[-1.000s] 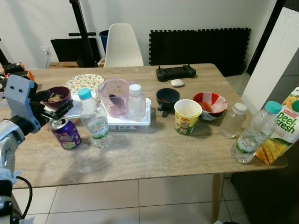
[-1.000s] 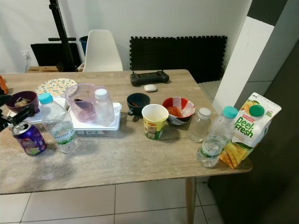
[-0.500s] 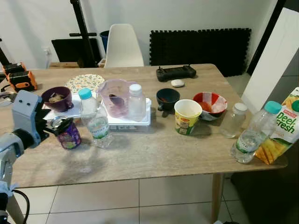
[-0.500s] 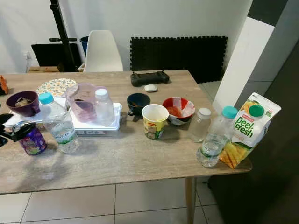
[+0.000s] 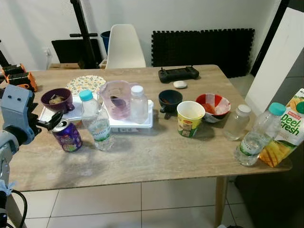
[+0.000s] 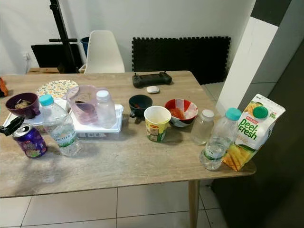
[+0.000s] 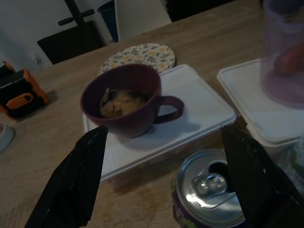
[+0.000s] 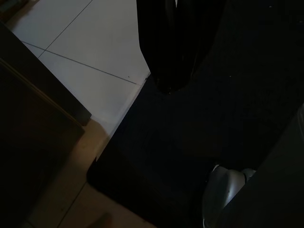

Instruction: Restocking fridge

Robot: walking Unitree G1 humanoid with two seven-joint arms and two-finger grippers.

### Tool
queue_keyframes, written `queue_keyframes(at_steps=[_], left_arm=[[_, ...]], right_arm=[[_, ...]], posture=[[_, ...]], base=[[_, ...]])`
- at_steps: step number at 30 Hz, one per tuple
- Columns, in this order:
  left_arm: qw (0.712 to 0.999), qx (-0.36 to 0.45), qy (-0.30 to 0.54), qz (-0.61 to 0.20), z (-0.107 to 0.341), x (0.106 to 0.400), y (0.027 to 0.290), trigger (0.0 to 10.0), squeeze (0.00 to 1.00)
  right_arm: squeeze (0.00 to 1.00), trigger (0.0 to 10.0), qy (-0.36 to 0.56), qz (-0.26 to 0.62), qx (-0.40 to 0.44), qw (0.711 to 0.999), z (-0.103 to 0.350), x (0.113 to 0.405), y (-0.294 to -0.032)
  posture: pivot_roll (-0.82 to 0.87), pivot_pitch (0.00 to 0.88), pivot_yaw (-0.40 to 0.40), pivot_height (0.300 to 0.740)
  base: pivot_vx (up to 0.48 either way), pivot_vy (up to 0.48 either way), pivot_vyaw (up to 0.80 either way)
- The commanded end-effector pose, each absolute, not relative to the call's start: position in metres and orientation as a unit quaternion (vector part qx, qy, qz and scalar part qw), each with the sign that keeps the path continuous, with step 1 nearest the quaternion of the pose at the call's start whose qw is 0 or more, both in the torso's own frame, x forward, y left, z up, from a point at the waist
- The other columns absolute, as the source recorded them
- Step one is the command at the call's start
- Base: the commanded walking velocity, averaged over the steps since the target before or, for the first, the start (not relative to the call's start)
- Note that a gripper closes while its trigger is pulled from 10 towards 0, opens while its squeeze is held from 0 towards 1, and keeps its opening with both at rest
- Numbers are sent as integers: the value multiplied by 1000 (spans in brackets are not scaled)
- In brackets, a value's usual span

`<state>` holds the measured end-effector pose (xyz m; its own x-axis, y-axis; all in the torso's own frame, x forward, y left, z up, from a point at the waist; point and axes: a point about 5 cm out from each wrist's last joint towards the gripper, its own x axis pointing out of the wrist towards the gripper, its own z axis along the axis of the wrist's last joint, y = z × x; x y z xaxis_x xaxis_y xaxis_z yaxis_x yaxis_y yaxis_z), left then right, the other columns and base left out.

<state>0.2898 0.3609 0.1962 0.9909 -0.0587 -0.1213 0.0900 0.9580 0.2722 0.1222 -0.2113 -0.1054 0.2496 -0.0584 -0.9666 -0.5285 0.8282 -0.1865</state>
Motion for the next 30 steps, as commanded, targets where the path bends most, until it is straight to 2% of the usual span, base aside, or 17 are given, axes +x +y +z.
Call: queue_keyframes(at_steps=[1, 7, 10, 18, 30], left_arm=[[990, 124, 63, -36, 184, 292, 358, 10000, 0], [993, 90, 78, -11, 161, 295, 359, 10000, 0], [995, 67, 55, -45, 155, 299, 346, 10000, 0], [995, 56, 24, -77, 157, 305, 335, 10000, 0], [992, 66, 33, -98, 152, 305, 332, 10000, 0]], right_arm=[[0, 10000, 594, 155, -240, 752, -106, 121, -210], [0, 10000, 594, 157, -241, 751, -106, 121, -210], [0, 10000, 594, 157, -242, 751, -106, 121, -210], [0, 10000, 593, 158, -243, 751, -106, 120, -209], [0, 10000, 593, 159, -244, 751, -106, 121, -209]], posture=[[-64, 0, -8, 740], [-68, 0, -10, 740], [-68, 0, -10, 740], [-69, 0, -9, 740], [-69, 0, -8, 740]], base=[[0, 0, 0], [0, 0, 0], [0, 0, 0], [0, 0, 0], [0, 0, 0]])
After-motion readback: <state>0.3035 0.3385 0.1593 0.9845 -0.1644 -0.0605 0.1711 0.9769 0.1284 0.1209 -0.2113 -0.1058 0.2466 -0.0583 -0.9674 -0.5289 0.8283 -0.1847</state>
